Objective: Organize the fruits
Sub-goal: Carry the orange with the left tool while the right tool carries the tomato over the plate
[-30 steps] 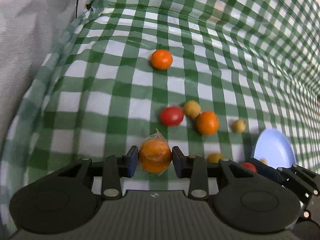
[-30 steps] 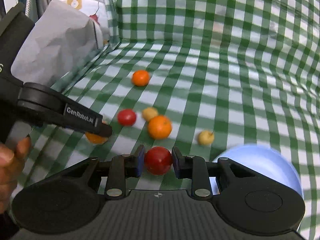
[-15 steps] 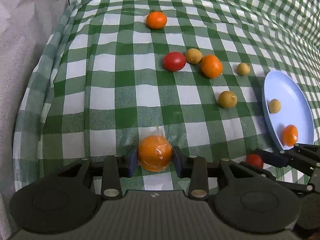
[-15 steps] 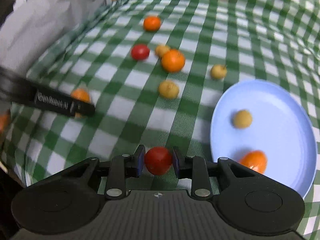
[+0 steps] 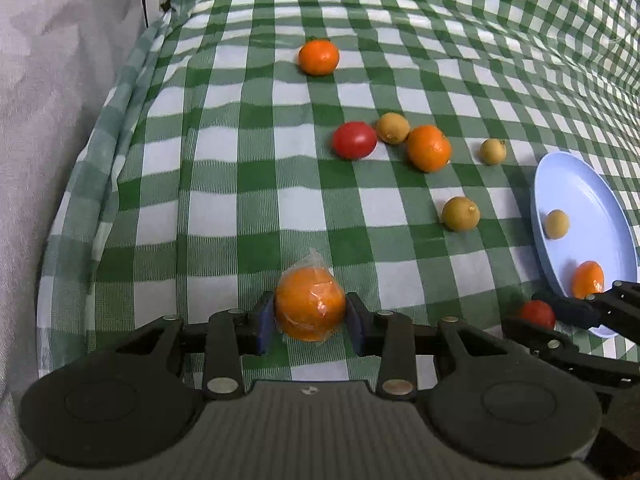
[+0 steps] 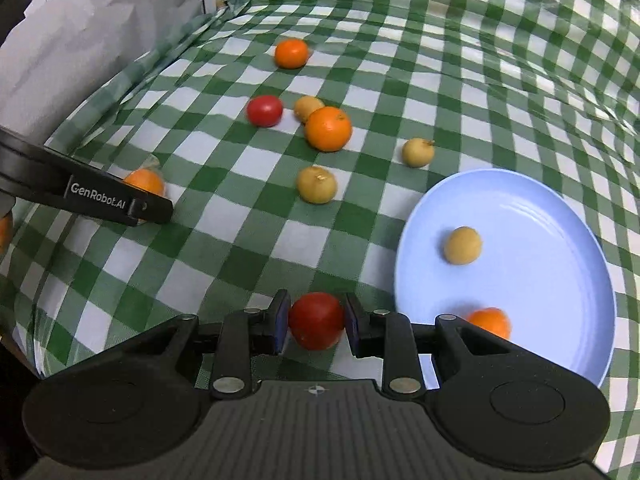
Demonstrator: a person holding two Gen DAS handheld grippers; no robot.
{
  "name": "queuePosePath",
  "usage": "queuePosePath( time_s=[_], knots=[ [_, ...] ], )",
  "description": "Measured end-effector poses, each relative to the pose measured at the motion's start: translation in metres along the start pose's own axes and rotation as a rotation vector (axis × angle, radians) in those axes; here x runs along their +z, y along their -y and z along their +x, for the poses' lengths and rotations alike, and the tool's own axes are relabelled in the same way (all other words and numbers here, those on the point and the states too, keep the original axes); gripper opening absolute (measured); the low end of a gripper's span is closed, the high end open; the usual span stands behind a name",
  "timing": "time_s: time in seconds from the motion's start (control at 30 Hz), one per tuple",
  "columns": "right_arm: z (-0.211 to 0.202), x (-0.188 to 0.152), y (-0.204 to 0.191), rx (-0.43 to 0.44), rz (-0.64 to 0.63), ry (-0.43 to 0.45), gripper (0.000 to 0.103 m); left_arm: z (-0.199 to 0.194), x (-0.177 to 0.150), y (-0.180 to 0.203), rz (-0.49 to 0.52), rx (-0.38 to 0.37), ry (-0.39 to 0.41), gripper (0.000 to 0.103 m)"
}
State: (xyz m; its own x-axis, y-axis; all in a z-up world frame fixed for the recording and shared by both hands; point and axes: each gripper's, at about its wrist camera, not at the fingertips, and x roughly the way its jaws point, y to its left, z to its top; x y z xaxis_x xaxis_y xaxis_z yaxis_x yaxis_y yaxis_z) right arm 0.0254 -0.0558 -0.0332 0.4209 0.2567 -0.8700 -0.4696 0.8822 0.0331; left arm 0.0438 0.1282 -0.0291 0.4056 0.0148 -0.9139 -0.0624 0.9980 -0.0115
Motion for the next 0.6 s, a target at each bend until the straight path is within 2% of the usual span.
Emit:
queuePosePath(
  time_s=[0.13, 0.6],
  knots=[
    [-0.008, 0.002, 0.005, 0.009, 0.014, 0.041, 0.03, 0.001, 0.003, 0.003, -0.003, 0.021, 0.016, 0.041],
    [-0.027, 0.009, 0.021, -0.002, 0.062, 0.177, 0.03, -0.006, 0.012, 0.015, -0.016, 0.005, 0.088, 0.041]
  ],
)
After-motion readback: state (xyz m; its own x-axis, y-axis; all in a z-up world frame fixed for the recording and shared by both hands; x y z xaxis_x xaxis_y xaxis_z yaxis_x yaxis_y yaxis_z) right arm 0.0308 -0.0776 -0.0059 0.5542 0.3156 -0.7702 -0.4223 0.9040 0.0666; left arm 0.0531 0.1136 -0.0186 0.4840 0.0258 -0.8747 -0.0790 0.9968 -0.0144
